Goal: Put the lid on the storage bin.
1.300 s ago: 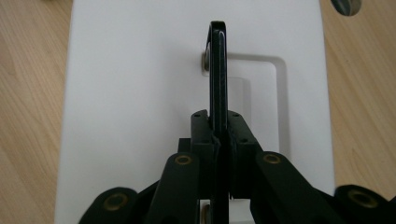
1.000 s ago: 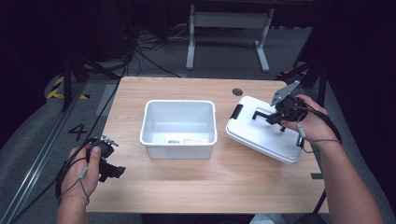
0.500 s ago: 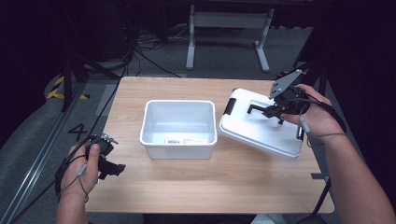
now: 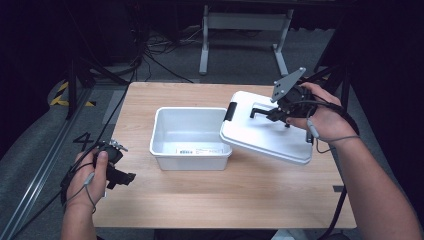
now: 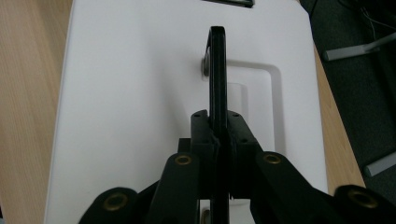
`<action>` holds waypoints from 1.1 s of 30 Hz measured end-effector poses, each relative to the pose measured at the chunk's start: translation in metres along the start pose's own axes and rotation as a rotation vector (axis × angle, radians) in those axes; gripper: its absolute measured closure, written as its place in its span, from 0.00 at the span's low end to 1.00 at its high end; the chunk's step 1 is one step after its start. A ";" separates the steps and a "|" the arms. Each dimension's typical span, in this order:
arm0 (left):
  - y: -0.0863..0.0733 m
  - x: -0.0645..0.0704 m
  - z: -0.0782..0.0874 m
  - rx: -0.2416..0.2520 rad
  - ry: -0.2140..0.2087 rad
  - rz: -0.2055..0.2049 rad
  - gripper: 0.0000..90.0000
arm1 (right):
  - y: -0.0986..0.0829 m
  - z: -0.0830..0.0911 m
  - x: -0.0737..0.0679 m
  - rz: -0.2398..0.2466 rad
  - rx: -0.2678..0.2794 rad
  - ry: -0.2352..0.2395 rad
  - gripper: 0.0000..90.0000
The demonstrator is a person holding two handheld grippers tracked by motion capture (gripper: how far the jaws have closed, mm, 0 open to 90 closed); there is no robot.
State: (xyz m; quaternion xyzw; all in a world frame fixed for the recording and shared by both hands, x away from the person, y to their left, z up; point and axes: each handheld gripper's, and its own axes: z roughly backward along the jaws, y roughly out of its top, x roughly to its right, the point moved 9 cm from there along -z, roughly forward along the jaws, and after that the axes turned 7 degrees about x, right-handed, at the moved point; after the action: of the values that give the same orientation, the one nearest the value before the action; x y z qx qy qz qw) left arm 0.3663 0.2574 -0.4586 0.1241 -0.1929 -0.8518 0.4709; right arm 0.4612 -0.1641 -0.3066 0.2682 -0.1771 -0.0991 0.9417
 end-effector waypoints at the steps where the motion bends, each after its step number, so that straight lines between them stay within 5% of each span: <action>1: 0.000 0.000 0.000 0.000 0.001 -0.001 0.22 | 0.005 -0.002 -0.001 0.011 0.003 0.003 0.94; 24: -0.013 0.005 0.006 0.018 -0.013 0.007 0.22 | 0.100 -0.053 -0.018 0.171 0.068 0.077 0.94; 33: -0.018 0.003 0.009 0.020 -0.004 0.017 0.22 | 0.120 -0.070 -0.019 0.194 0.048 0.086 0.94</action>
State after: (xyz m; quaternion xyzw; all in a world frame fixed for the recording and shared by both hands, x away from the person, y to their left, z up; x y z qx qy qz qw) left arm 0.3482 0.2657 -0.4588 0.1254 -0.2036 -0.8460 0.4765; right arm 0.4821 -0.0261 -0.3023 0.2763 -0.1640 0.0085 0.9469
